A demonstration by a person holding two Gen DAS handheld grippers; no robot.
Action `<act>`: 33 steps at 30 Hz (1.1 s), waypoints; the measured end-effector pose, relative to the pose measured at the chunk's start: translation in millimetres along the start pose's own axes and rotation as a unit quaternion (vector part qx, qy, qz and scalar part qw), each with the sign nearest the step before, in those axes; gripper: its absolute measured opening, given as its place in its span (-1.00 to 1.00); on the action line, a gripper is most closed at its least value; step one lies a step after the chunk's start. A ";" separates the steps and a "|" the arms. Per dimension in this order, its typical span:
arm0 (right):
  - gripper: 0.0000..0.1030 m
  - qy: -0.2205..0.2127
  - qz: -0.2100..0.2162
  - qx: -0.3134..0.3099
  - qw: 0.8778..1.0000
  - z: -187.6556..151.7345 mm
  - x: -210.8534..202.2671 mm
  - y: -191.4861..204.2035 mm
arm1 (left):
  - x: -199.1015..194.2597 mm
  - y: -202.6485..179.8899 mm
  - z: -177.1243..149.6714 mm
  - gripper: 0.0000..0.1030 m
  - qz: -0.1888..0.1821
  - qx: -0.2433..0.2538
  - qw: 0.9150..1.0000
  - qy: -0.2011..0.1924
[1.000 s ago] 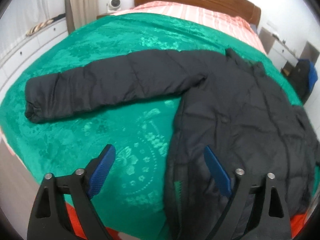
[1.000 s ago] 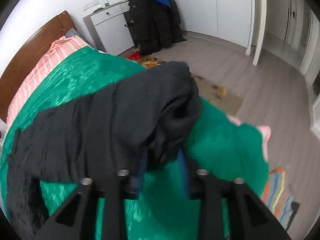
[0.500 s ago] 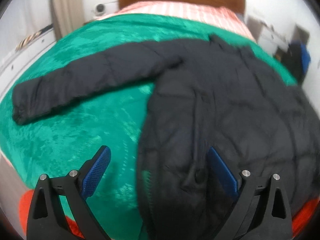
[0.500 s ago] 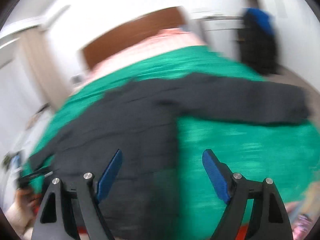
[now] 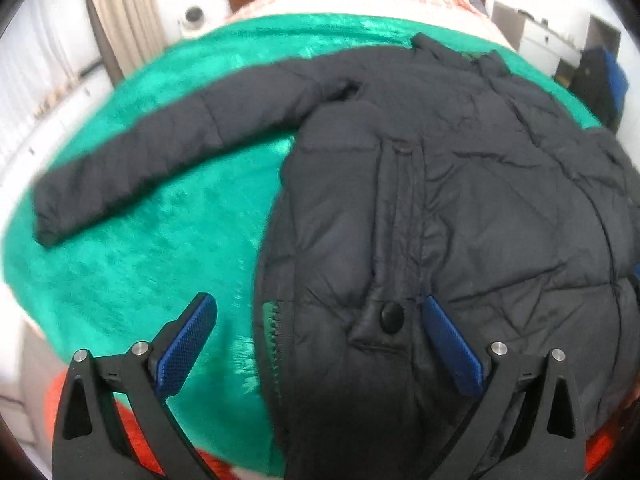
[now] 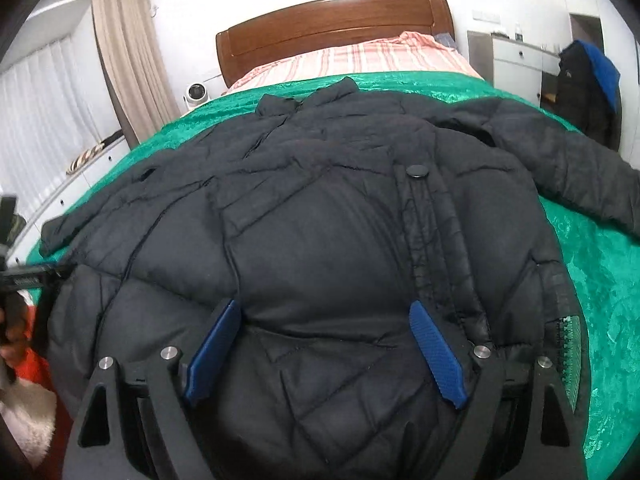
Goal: Fold large clothes
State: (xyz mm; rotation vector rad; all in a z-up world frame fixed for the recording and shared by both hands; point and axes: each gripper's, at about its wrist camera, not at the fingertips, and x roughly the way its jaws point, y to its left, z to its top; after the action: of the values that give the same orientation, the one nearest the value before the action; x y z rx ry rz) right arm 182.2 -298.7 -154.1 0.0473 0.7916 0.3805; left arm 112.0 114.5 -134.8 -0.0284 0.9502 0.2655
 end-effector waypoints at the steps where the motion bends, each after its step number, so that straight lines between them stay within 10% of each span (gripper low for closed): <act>1: 0.68 -0.001 -0.002 -0.001 1.000 -1.4 1.2 -0.2 | -6.9 -3.6 1.3 0.99 0.005 0.005 1.000 -0.010; 19: 0.73 -0.006 -0.015 -0.012 1.000 -2.9 14.9 9.1 | -107.3 -70.7 38.8 0.99 0.024 0.072 0.991 -0.113; 33: 0.73 -0.007 -0.017 -0.013 1.000 -3.0 16.3 9.8 | -160.0 -198.8 11.2 0.99 -0.141 0.247 0.957 -0.050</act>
State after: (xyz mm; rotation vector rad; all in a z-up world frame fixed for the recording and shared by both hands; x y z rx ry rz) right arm 187.4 -284.2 -165.5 0.0114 0.7720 0.3585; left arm 79.8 -110.1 -17.6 0.3043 0.8784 -0.2370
